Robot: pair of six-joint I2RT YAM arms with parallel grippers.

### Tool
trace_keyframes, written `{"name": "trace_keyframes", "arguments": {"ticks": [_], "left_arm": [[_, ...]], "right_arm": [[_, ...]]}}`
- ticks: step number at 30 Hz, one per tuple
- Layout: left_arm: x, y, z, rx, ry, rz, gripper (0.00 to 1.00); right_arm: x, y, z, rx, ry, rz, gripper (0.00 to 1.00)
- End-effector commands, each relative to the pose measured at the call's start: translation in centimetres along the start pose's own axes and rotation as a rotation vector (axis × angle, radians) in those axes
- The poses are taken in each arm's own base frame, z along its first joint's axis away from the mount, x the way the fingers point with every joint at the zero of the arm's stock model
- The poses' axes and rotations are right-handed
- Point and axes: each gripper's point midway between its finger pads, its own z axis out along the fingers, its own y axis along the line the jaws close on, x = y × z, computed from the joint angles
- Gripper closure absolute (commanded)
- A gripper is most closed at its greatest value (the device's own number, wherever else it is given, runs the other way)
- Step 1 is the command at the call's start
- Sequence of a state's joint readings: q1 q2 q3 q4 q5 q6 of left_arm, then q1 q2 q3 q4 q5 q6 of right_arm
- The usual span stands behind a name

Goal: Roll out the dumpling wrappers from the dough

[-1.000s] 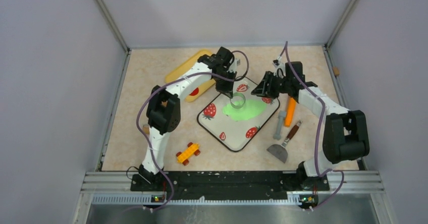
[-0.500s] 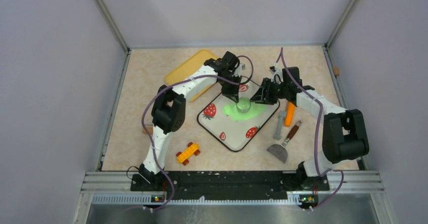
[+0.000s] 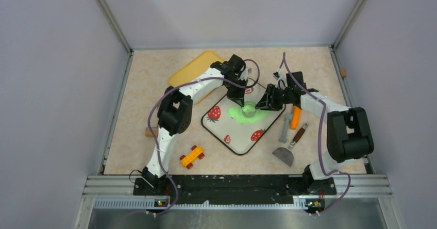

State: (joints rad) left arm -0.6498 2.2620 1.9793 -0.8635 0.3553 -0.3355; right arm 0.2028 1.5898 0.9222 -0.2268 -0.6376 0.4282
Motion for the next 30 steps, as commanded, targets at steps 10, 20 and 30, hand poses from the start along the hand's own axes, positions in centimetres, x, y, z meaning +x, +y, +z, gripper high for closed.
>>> {"name": "trace_keyframes", "arguments": {"ticks": [10,20,30], "left_arm": [[-1.1,-0.9,0.6,0.043,-0.018,0.047,1.00],[-1.1,-0.4,0.6,0.019,-0.019,0.060,1.00],[-0.9,-0.5,0.8,0.030,-0.011,0.067,1.00]], "right_arm": [[0.8,-0.4,0.9,-0.003,0.025,-0.028,0.61],[1.4,-1.2,1.7,-0.003,0.051,-0.029,0.67],[1.4,-0.6,2.1,-0.063,0.047,-0.016,0.67]]}}
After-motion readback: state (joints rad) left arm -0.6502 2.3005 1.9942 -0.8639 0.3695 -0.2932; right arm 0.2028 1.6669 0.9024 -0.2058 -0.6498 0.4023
